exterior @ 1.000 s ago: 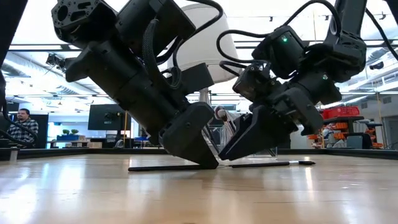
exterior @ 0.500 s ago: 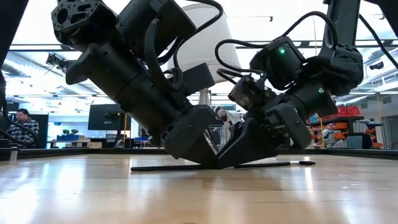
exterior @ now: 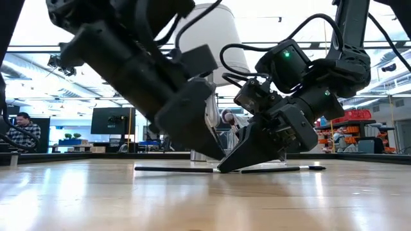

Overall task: Put items in baskets/containers
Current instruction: Put the black eyeshadow brush into the transparent organizer

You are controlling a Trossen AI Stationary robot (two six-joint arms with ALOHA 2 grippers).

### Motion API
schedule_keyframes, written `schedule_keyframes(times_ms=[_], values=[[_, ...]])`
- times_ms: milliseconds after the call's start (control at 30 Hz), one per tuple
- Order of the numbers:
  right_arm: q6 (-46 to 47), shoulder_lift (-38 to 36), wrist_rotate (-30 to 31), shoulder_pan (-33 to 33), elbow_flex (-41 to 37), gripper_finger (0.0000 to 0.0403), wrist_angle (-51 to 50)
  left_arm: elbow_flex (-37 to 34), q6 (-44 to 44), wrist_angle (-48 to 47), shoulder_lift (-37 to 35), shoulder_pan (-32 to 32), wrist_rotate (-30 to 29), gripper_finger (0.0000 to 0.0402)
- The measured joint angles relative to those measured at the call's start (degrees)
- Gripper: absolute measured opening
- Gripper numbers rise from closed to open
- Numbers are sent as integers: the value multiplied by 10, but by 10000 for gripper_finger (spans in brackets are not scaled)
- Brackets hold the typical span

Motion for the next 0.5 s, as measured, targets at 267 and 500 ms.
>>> schedule_keyframes(times_ms=[267,500], values=[[-2,1,1,0,-1,6,2,0,18,-68,-4,1,14,36],[-1,2,1,0,-2,6,9,2,-1,-114,-7,3,33,113]])
